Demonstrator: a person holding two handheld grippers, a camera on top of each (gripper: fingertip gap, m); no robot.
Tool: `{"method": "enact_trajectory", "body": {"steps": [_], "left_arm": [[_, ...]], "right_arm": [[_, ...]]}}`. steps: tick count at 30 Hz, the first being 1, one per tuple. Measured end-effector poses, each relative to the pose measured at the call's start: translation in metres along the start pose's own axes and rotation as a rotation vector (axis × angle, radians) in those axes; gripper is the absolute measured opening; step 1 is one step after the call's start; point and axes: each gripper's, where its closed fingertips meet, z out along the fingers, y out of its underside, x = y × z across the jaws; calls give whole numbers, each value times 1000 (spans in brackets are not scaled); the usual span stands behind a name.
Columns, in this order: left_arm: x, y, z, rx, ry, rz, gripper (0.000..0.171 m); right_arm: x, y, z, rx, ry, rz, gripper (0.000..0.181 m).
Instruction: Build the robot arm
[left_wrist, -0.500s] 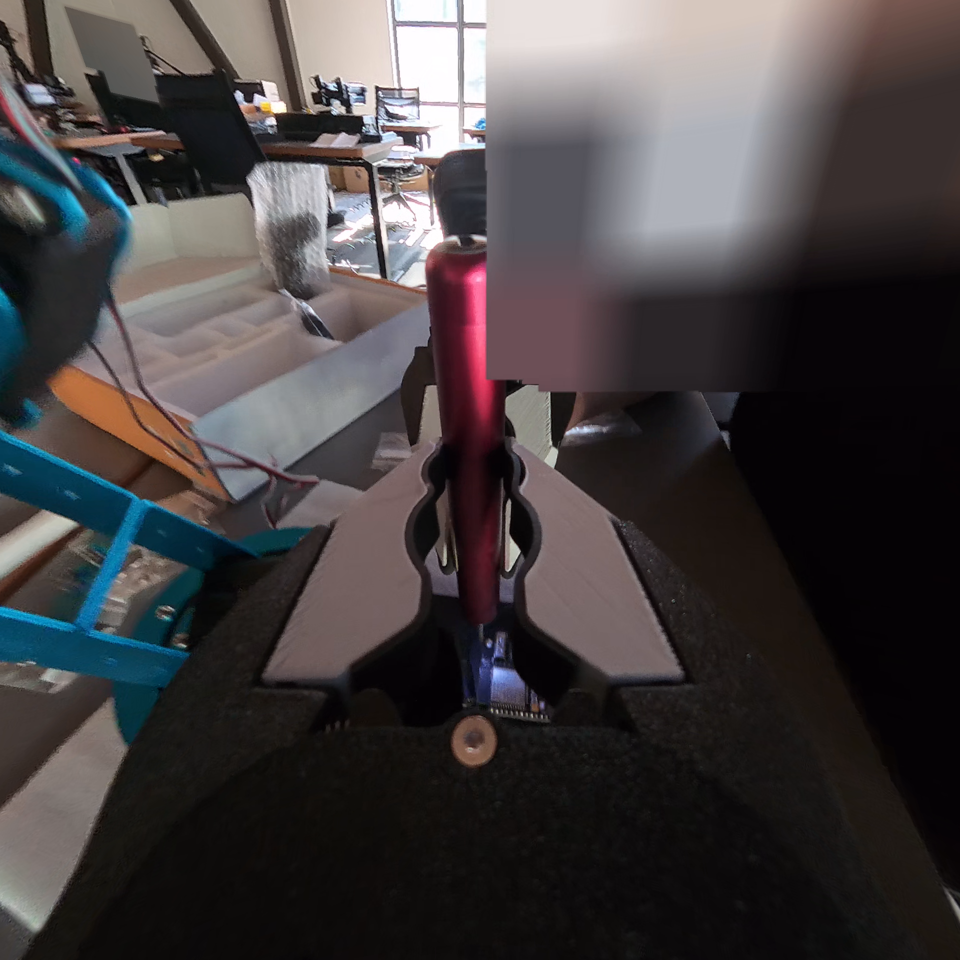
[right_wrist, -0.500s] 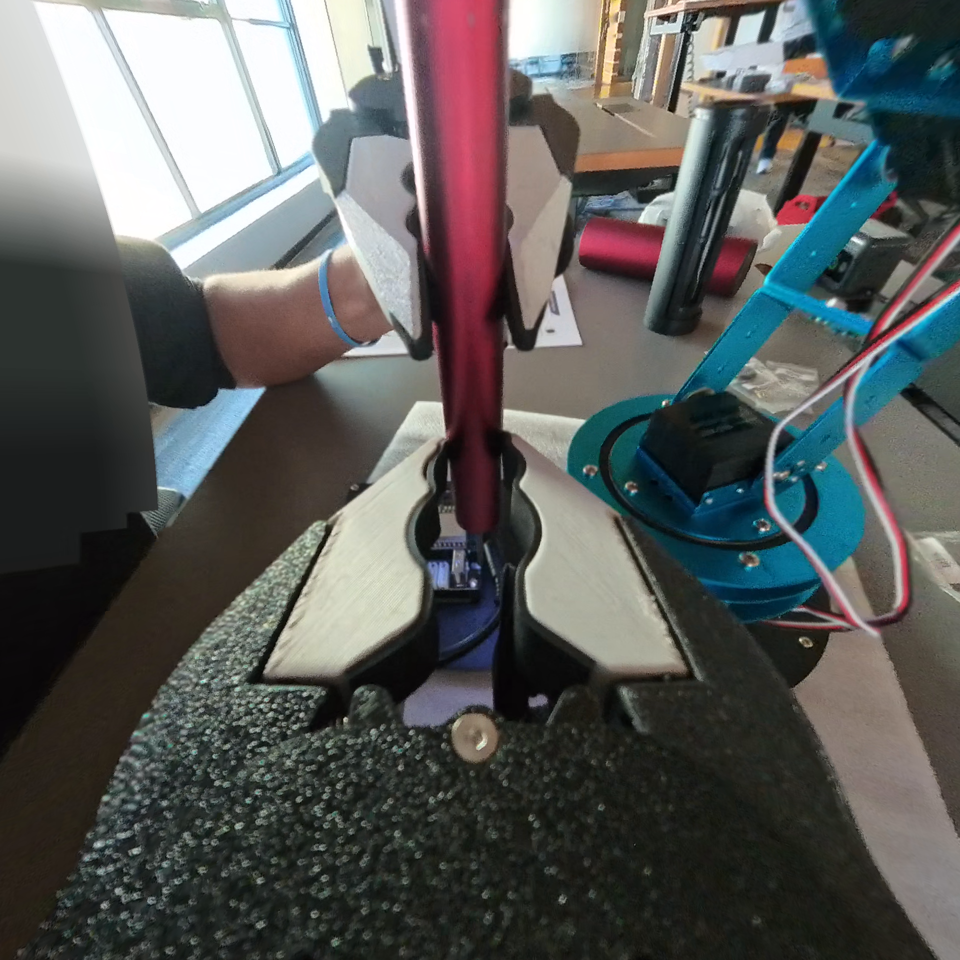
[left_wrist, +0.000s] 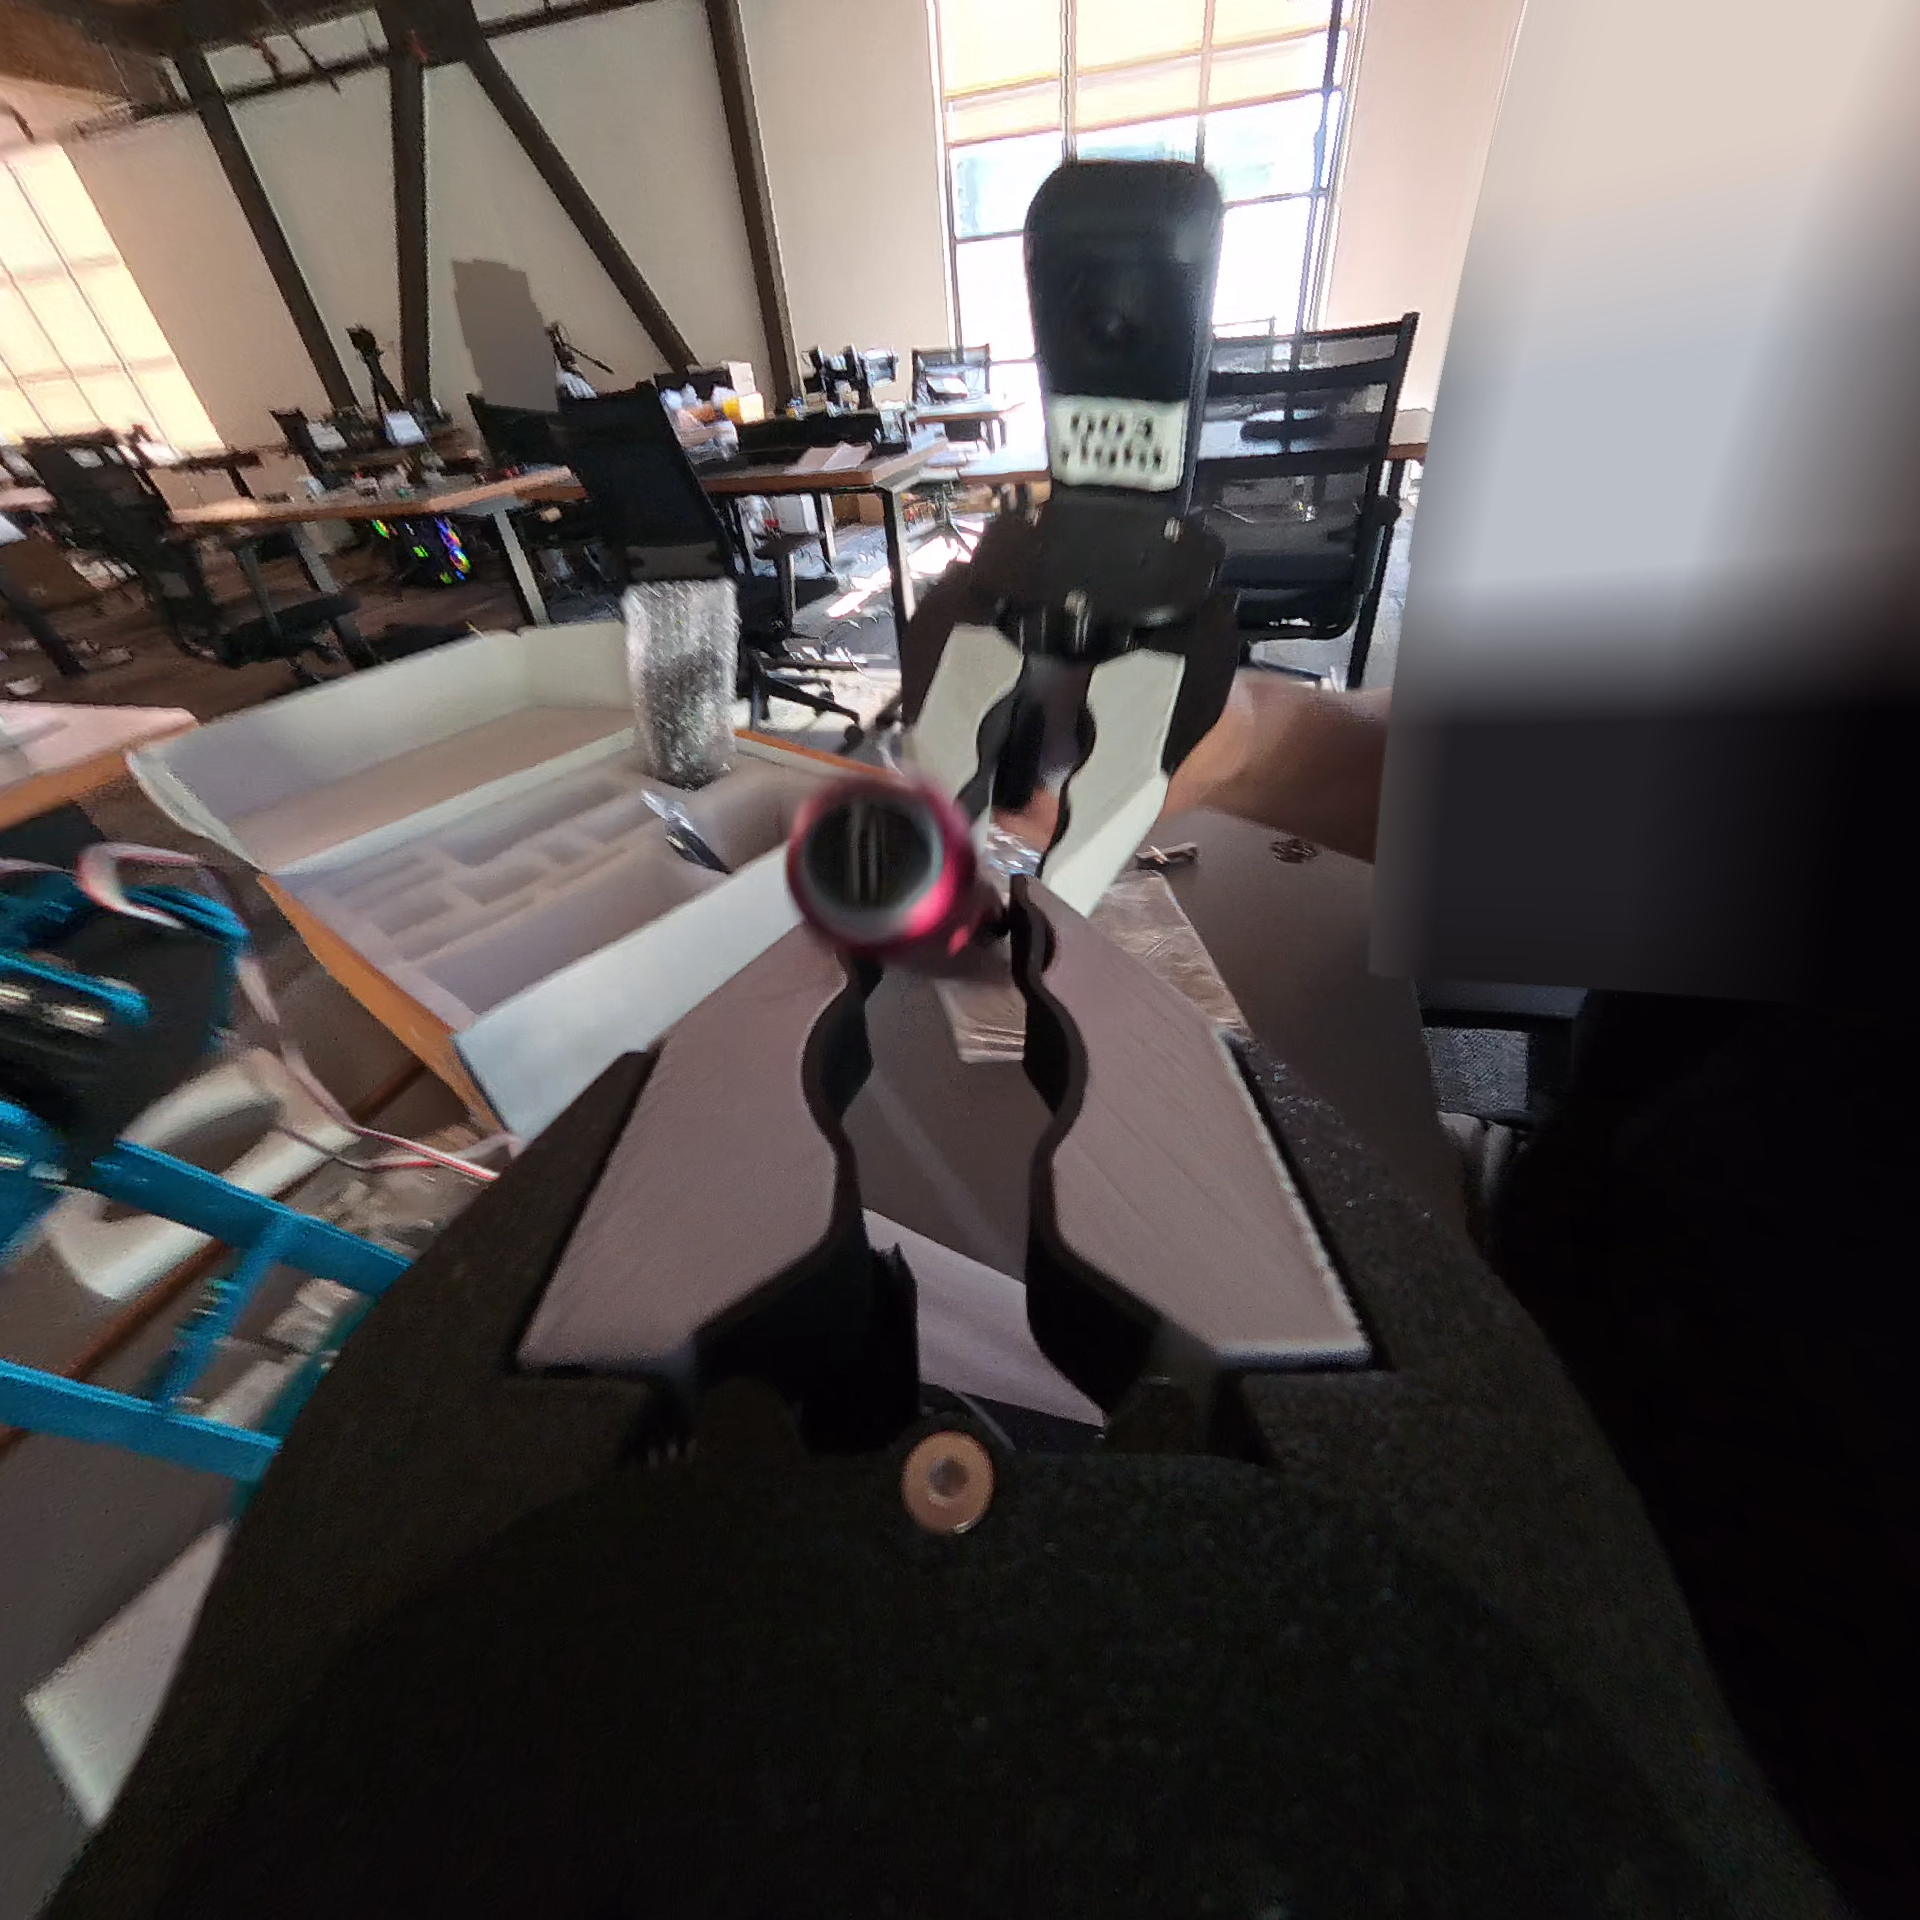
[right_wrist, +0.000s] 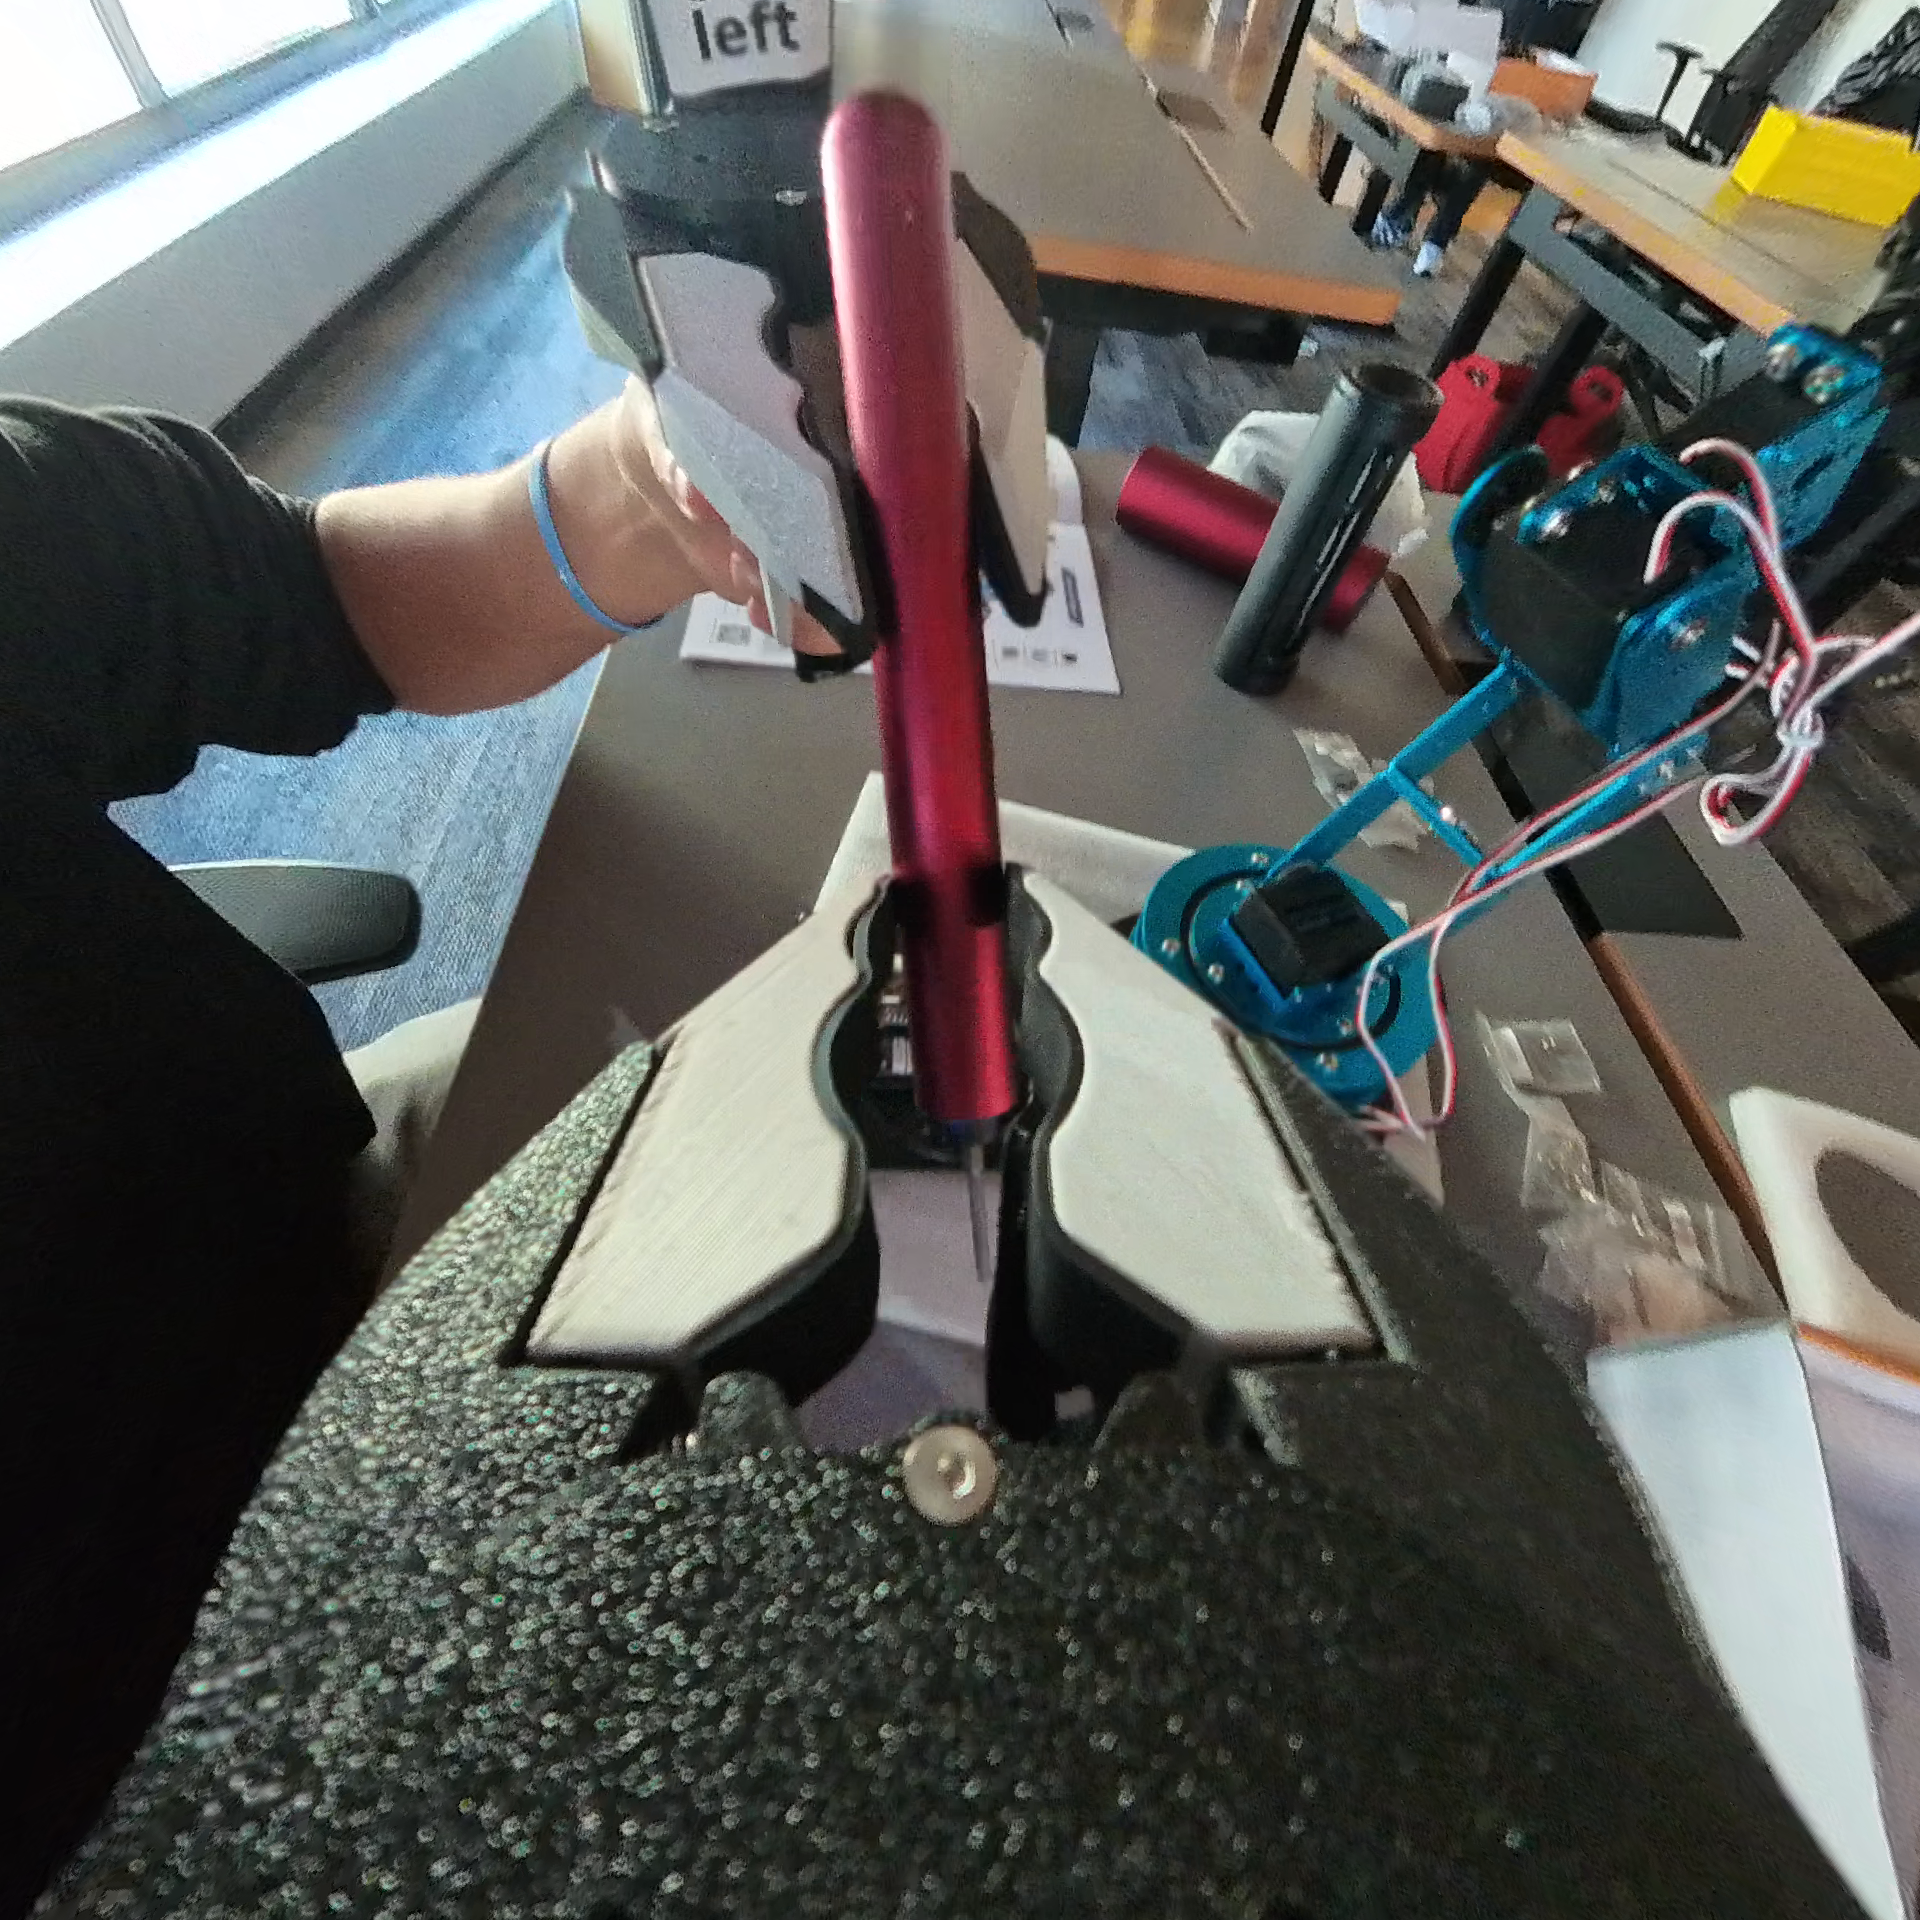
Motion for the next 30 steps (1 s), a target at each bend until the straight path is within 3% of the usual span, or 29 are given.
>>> {"method": "enact_trajectory", "body": {"steps": [10,15,18,24,30], "left_arm": [[44,39,20,-68,70,-45,24],[35,65,28,-95,42,-103,17],[19,99,11,-177,-22,-187,18],[1,170,-56,-318,-231,-327,28],[20,172,-78,-260,-274,-373,28]], "right_arm": [[-37,66,-56,-232,128,-22,20],[-37,116,-93,-319,241,55,19],[-33,159,-123,-417,328,94,19],[-31,240,-188,-610,521,175,19],[-27,267,-223,-567,614,367,19]]}}
